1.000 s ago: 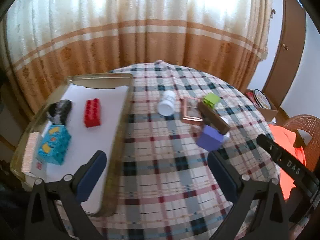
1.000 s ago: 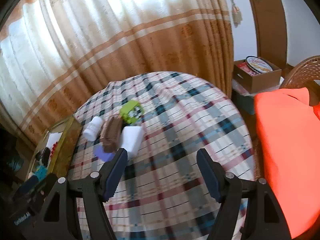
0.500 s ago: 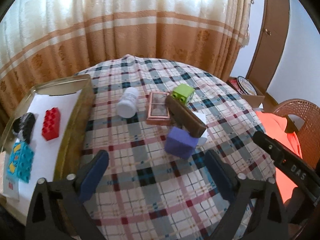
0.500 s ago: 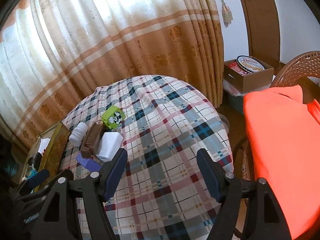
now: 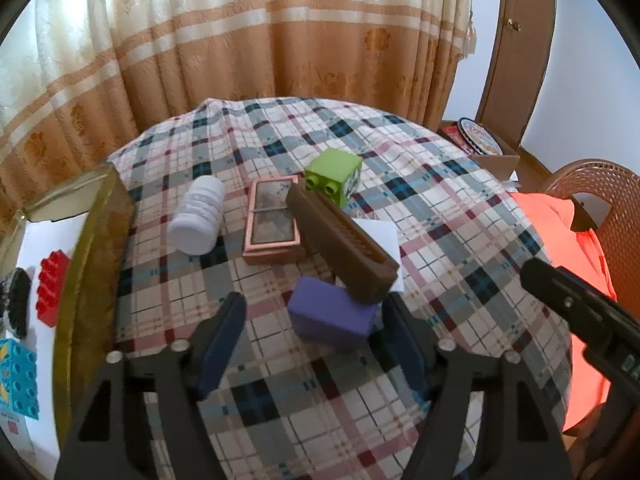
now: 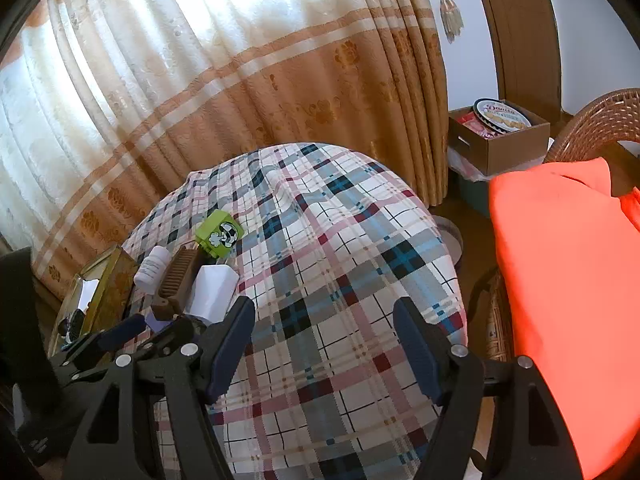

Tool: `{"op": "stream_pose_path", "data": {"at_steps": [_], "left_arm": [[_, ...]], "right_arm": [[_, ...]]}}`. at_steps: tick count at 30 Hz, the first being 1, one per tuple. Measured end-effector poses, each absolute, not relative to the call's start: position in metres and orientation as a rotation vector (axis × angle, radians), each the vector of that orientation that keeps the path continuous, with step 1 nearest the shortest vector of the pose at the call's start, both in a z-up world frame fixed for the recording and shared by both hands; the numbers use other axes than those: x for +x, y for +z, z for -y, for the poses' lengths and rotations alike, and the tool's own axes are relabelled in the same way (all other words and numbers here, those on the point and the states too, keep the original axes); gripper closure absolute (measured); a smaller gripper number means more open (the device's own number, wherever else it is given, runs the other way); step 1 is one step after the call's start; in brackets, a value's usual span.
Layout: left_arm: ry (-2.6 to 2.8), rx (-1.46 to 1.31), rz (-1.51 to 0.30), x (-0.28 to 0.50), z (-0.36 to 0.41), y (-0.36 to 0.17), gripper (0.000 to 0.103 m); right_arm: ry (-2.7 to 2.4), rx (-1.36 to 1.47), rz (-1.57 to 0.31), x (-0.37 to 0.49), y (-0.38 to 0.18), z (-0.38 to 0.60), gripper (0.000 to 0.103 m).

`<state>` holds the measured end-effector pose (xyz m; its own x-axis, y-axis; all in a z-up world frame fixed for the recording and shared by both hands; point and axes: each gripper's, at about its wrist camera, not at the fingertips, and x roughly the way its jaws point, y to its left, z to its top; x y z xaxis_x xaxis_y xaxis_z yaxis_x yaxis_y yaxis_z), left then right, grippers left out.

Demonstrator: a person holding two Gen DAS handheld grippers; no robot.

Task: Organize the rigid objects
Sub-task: 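Reach for and grasp the purple cube with the left tool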

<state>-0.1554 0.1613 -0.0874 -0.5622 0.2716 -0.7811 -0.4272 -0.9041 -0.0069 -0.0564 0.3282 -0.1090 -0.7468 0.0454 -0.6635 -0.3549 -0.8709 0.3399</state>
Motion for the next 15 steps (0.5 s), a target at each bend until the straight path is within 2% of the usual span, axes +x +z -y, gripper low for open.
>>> {"op": "stream_pose_path", "data": {"at_steps": [4, 9, 15], "left_arm": [[2.448, -1.216, -0.265, -0.162, -0.163, -0.095, 0.040], [2.411, -1.229, -0.222, -0.164, -0.160, -0.099, 0.061], [2.408, -1.240, -0.142, -0.163, -0.148, -0.098, 0.062]], "right_arm": [[2.648, -1.001, -0.686, -0.056, -0.110, -0.331, 0.029], [2.635, -1.008, -0.706, -0.056, -0.113, -0.333, 0.029], [2.632, -1.010, -0.706, -0.055, -0.113, -0.332, 0.029]]}}
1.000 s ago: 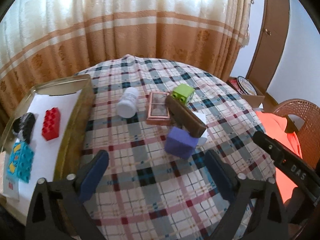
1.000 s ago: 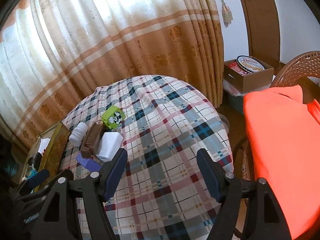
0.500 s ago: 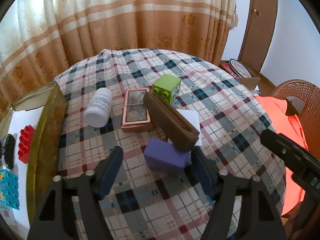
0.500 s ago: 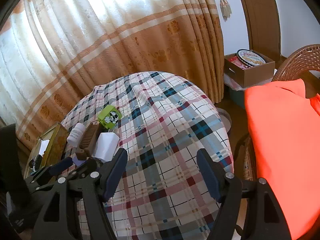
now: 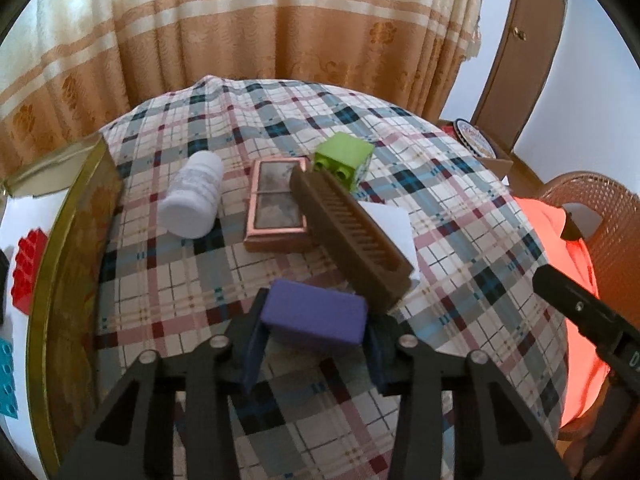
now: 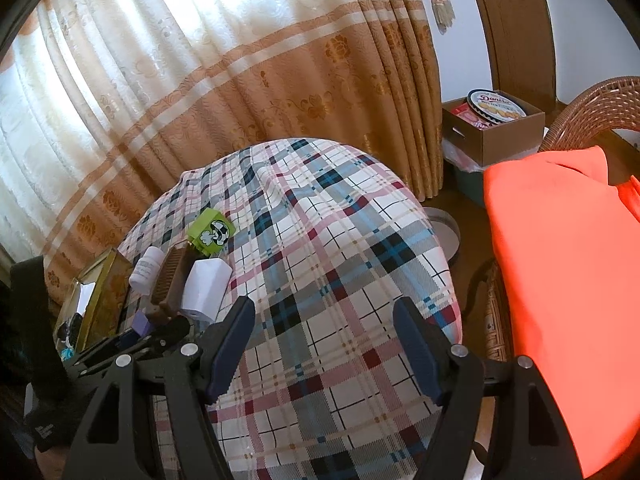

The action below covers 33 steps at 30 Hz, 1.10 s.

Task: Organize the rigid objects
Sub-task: 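Grasp the brown comb with the right tool while the left tool holds the purple cube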

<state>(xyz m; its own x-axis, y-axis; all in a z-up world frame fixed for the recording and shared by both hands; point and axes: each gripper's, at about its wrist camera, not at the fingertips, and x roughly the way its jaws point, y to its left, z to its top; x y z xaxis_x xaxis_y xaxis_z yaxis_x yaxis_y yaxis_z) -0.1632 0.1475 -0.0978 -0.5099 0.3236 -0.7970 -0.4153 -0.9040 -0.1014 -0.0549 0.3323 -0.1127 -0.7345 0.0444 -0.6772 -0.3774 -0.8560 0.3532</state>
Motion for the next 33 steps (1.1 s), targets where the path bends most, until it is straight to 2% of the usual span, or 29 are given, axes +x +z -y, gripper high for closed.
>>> {"op": "stream_pose_path", "data": {"at_steps": [16, 25, 27, 28, 33], "left_arm": [[2.449, -1.156, 0.024, -0.124, -0.099, -0.072, 0.062], [2.538, -1.021, 0.146, -0.113, -0.062, -0.039, 0.062], [2.548, -1.007, 0.158, -0.114, -0.056, -0.034, 0.062], [2.551, -1.003, 0.159, -0.114, -0.054, -0.033, 0.062], [2.578, -1.002, 0.151, -0.116, -0.044, -0.032, 0.062]], "right_arm": [[2.713, -1.028, -0.658, -0.061, -0.103, -0.305, 0.029], [2.945, -1.077, -0.525, -0.109, -0.080, -0.257, 0.030], [2.957, -1.116, -0.504, -0.125, -0.081, -0.246, 0.042], [2.956, -1.141, -0.474, -0.132, -0.082, -0.241, 0.044], [2.948, -1.213, -0.338, -0.160, -0.088, -0.219, 0.046]]}}
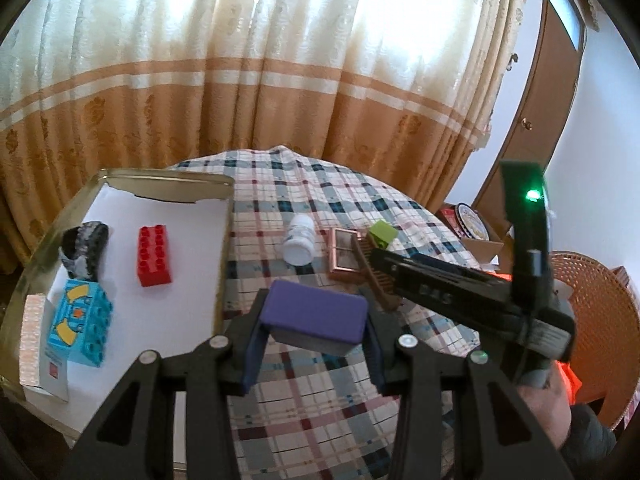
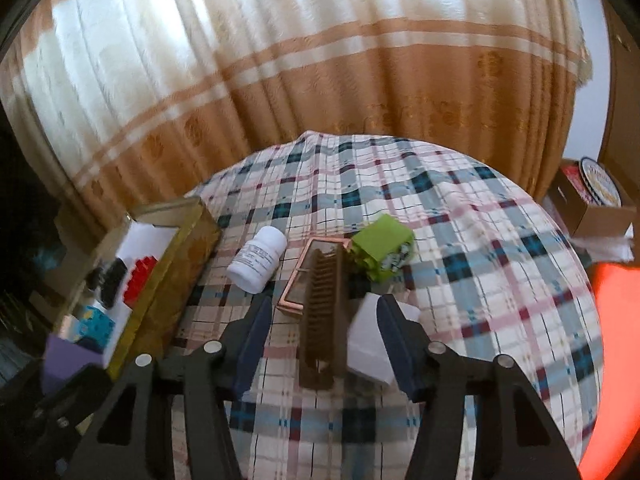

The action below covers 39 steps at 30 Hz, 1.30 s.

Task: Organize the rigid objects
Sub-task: 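Grasp the brown comb with the right tool while the left tool holds the purple cube, then carry the brown comb and purple cube over the tin tray with both tools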

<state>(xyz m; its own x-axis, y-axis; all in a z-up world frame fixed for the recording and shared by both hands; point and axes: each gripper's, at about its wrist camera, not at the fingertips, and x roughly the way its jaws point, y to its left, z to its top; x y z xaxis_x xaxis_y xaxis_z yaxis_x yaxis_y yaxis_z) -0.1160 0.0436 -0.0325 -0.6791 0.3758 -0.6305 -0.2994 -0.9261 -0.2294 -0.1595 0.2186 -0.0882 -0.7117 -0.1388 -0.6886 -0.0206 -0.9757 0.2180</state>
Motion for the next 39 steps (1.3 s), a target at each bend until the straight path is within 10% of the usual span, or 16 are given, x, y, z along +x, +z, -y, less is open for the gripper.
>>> {"op": "stream_pose_path", "data": {"at_steps": [11, 28, 39], "left_arm": [[2.588, -1.010, 0.188, -0.115, -0.026, -0.034, 0.062], [2.566, -0.961, 0.231, -0.098, -0.014, -0.026, 0.062], [2.604, -0.952, 0.222, -0.088, 0.000, -0.019, 0.062]], "right_arm": [[-2.767, 1.357, 0.081, -0.191, -0.118, -0.193, 0.073], [-2.740, 1.184, 0.559, -0.104, -0.083, -0.217, 0.073], [-2.726, 1.137, 0.537, -0.083, -0.065, -0.191, 0.073]]}}
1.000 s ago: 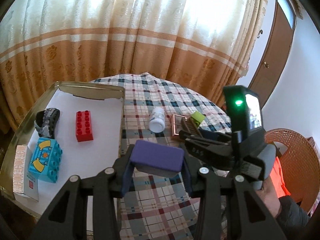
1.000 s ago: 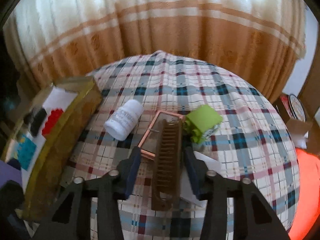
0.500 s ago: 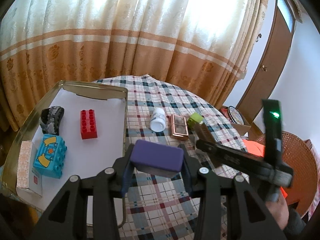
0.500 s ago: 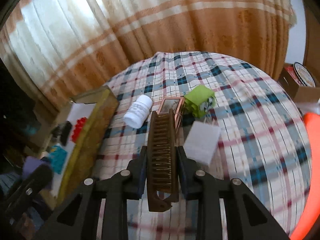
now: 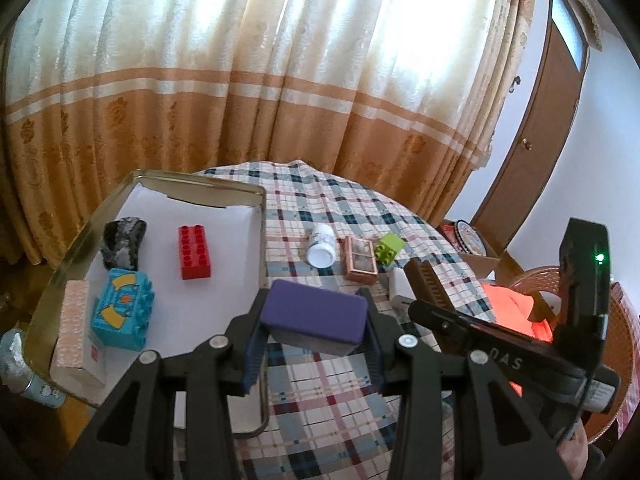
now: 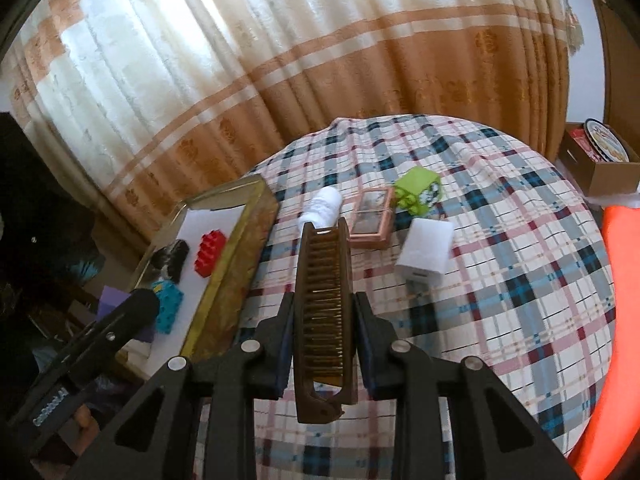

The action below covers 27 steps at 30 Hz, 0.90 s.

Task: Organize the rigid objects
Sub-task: 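Carry the brown comb and purple cube over the tin tray with both tools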

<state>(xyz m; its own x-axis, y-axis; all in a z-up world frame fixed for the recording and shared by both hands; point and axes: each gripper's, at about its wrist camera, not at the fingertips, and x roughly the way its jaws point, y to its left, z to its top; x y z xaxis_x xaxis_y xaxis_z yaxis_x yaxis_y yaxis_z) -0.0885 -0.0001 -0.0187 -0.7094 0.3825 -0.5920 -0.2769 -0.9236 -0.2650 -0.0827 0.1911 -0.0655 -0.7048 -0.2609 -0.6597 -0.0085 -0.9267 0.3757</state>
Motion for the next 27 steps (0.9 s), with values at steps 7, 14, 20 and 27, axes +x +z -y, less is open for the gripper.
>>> {"op": "stream_pose_path", "data": {"at_steps": [7, 14, 20, 27], "left_arm": [[2.634, -0.960, 0.208, -0.087, 0.009, -0.018, 0.062], [2.683, -0.970, 0.209, -0.088, 0.023, -0.016, 0.062], [2.737, -0.967, 0.249, -0.090, 0.051, -0.014, 0.062], [2.812, -0.955, 0.289, -0.097, 0.083, -0.009, 0.062]], "right_arm": [[-2.716, 1.123, 0.483, -0.079, -0.059, -0.173, 0.073], [-2.708, 1.095, 0.441, -0.078, -0.047, -0.157, 0.073], [-2.688, 1.063, 0.398, -0.080, -0.036, -0.137, 0.073], [-2.651, 1.024, 0.348, -0.090, -0.024, -0.109, 0.073]]}}
